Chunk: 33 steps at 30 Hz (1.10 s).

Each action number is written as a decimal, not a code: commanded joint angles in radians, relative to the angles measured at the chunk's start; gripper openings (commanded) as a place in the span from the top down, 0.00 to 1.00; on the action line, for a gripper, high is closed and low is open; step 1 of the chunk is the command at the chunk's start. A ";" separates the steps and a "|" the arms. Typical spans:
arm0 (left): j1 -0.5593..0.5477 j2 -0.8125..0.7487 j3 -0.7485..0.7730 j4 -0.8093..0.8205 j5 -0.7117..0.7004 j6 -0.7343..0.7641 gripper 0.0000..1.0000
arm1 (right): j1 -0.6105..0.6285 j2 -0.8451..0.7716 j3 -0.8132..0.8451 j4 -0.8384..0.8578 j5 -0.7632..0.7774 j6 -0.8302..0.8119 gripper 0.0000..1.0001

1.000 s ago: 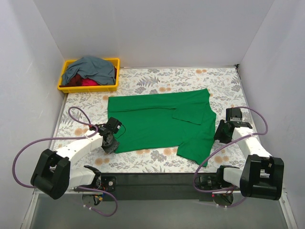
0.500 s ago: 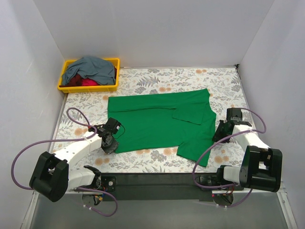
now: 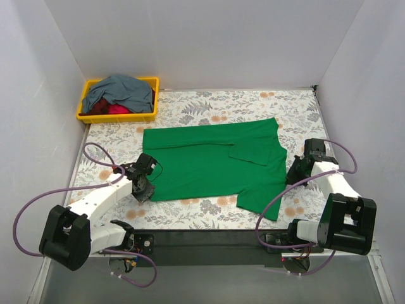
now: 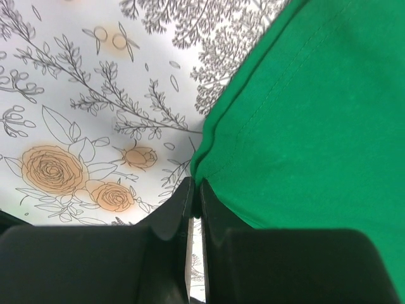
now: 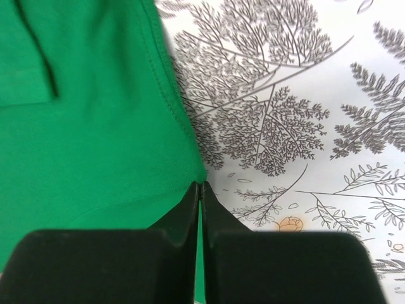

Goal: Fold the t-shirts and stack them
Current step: Fold the tshirt

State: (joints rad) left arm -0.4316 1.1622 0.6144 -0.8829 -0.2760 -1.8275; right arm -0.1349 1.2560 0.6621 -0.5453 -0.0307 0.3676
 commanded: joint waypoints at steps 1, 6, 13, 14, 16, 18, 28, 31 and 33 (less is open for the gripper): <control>0.043 -0.007 0.053 0.001 -0.014 0.046 1.00 | -0.005 0.005 0.111 -0.051 -0.011 -0.016 0.99; 0.108 0.031 0.110 0.036 0.003 0.111 1.00 | -0.003 0.061 0.200 -0.074 -0.054 -0.033 0.99; 0.157 0.105 0.200 0.068 0.035 0.183 1.00 | 0.009 0.155 0.295 -0.084 -0.089 -0.041 0.99; 0.165 0.125 0.209 0.074 0.037 0.189 1.00 | 0.009 0.164 0.306 -0.084 -0.089 -0.039 0.99; 0.174 0.145 0.232 0.084 0.038 0.206 1.00 | 0.011 0.195 0.340 -0.084 -0.095 -0.041 0.99; 0.182 0.171 0.249 0.091 0.040 0.217 1.00 | 0.015 0.223 0.372 -0.088 -0.104 -0.042 0.99; 0.235 0.274 0.294 0.159 0.032 0.277 1.00 | 0.029 0.325 0.473 -0.099 -0.115 -0.045 0.99; 0.252 0.298 0.306 0.176 0.032 0.293 1.00 | 0.029 0.350 0.496 -0.100 -0.112 -0.045 0.99; 0.254 0.315 0.321 0.186 0.029 0.309 1.00 | 0.029 0.365 0.516 -0.099 -0.115 -0.047 0.99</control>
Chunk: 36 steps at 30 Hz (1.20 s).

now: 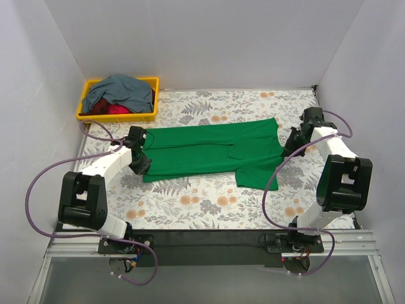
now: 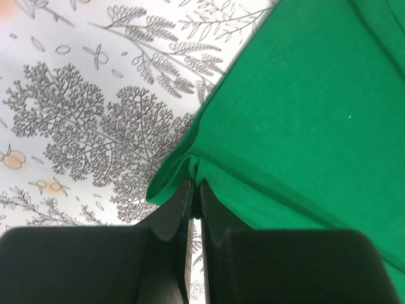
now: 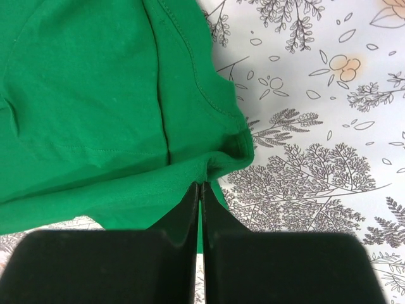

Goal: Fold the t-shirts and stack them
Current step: Fold the tshirt

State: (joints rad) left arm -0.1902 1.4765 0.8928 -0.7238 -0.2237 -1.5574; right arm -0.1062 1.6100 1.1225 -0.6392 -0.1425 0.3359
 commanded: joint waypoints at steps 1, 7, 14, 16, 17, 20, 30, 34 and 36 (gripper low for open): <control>0.014 0.002 0.046 0.037 -0.025 0.043 1.00 | 0.000 0.016 0.060 -0.005 -0.008 -0.017 0.99; 0.017 0.025 0.077 0.058 -0.029 0.077 1.00 | 0.000 0.062 0.103 -0.005 -0.014 -0.017 0.99; 0.021 0.042 0.103 0.083 -0.071 0.111 1.00 | 0.000 0.106 0.128 -0.004 -0.003 -0.028 0.99; 0.024 0.054 0.103 0.101 -0.074 0.118 1.00 | 0.000 0.120 0.137 -0.002 -0.003 -0.031 0.99; 0.026 0.059 0.103 0.106 -0.074 0.122 1.00 | 0.000 0.131 0.140 -0.004 -0.003 -0.034 0.99; 0.029 0.083 0.106 0.118 -0.088 0.123 1.00 | 0.000 0.157 0.151 -0.001 0.001 -0.037 0.99; 0.038 0.157 0.100 0.165 -0.101 0.123 1.00 | 0.000 0.206 0.178 0.018 0.000 -0.043 0.99; 0.038 0.142 0.101 0.170 -0.105 0.125 1.00 | -0.001 0.206 0.181 0.019 0.000 -0.044 0.99; 0.040 0.127 0.103 0.172 -0.111 0.129 1.00 | -0.001 0.196 0.183 0.021 -0.003 -0.043 0.99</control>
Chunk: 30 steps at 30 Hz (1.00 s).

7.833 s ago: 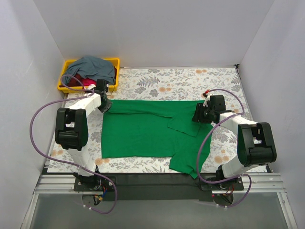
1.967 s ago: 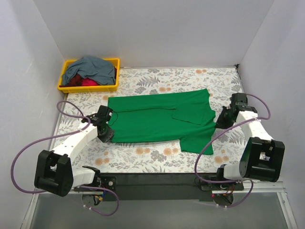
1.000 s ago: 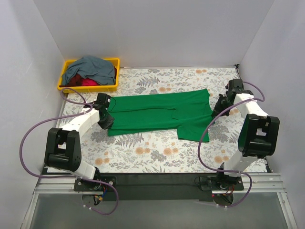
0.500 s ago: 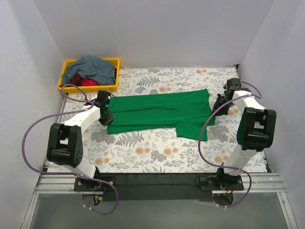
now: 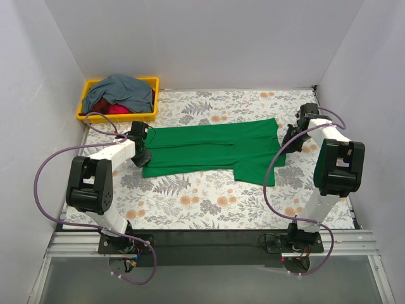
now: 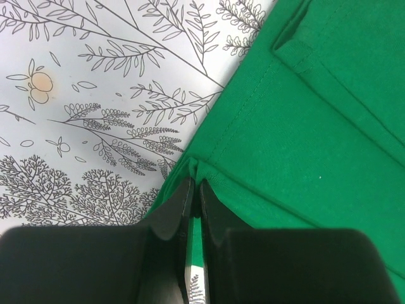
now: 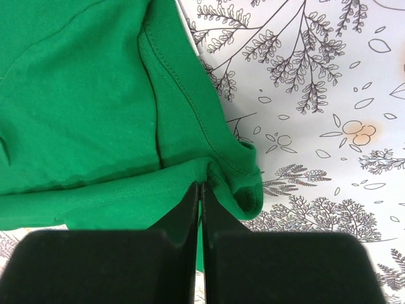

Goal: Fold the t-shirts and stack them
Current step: Fold the tshirt

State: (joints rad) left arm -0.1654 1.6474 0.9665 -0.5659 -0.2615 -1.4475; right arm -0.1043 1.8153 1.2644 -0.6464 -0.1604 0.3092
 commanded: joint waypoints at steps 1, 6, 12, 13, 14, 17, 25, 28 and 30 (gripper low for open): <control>0.014 -0.050 0.031 0.012 -0.073 0.024 1.00 | -0.003 -0.019 0.047 0.027 0.012 -0.016 0.99; 0.015 -0.075 0.037 0.009 -0.074 0.022 1.00 | -0.003 -0.040 0.073 0.027 -0.022 -0.007 0.99; 0.017 -0.049 0.043 0.012 -0.071 0.013 1.00 | -0.003 -0.025 0.092 0.027 -0.018 0.002 0.99; 0.017 -0.043 0.044 0.014 -0.068 0.010 1.00 | -0.003 -0.013 0.092 0.027 -0.016 0.007 0.99; 0.017 -0.038 0.049 0.015 -0.068 0.009 1.00 | -0.005 -0.008 0.090 0.028 -0.014 0.007 0.99; 0.017 -0.041 0.057 0.029 -0.073 0.013 1.00 | -0.008 0.013 0.090 0.036 -0.008 0.010 0.99; 0.017 0.022 0.067 0.058 -0.076 0.026 1.00 | -0.009 0.064 0.101 0.053 0.022 0.011 0.99; 0.017 0.028 0.058 0.061 -0.087 0.026 1.00 | -0.008 0.076 0.096 0.063 0.024 0.007 0.99; 0.017 0.032 0.052 0.063 -0.094 0.024 0.98 | -0.008 0.078 0.095 0.065 0.025 0.004 0.99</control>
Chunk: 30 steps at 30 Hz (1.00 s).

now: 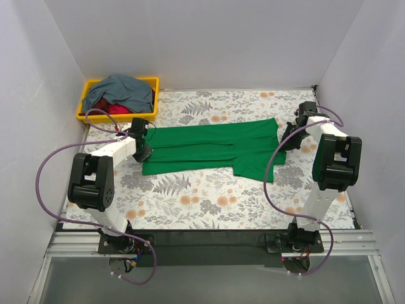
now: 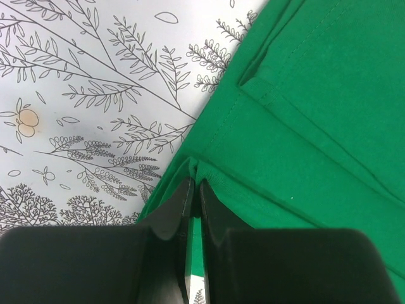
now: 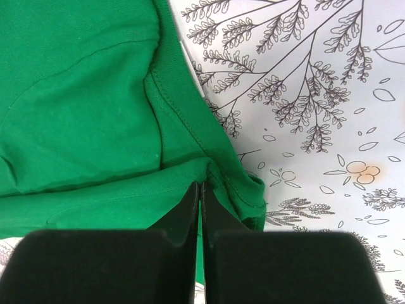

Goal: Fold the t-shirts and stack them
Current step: Fold the tshirt

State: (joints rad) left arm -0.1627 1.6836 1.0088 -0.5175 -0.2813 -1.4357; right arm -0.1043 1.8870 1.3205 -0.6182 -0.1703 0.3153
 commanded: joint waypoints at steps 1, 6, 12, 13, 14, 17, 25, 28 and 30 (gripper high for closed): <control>0.014 -0.002 0.011 0.014 -0.078 0.012 0.96 | -0.008 0.004 0.037 0.038 0.037 -0.007 0.99; 0.014 -0.044 0.025 0.001 -0.071 0.018 0.80 | -0.006 -0.051 0.016 0.031 0.025 -0.018 0.82; 0.011 -0.214 -0.006 -0.029 -0.055 0.015 0.47 | 0.014 -0.221 -0.099 0.029 0.037 -0.013 0.52; 0.008 -0.237 -0.013 -0.035 -0.050 0.018 0.43 | 0.020 -0.267 -0.124 0.029 0.035 -0.007 0.51; 0.005 -0.267 -0.024 -0.038 -0.047 0.021 0.38 | 0.023 -0.290 -0.151 0.031 0.034 -0.005 0.50; -0.014 -0.387 -0.088 -0.045 -0.018 0.037 0.31 | 0.035 -0.377 -0.277 0.041 0.037 -0.005 0.49; -0.176 -0.588 -0.220 -0.079 0.096 -0.011 0.28 | 0.074 -0.508 -0.529 0.092 0.012 0.024 0.50; -0.233 -0.602 -0.245 -0.059 0.155 -0.057 0.27 | 0.078 -0.519 -0.575 0.132 -0.008 0.048 0.49; -0.264 -0.598 -0.260 -0.056 0.156 -0.074 0.27 | 0.081 -0.522 -0.606 0.161 -0.023 0.067 0.49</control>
State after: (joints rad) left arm -0.3920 1.1065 0.7658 -0.5701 -0.1722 -1.4673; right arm -0.0303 1.3975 0.7372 -0.5335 -0.1608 0.3439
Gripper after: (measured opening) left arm 0.724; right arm 0.505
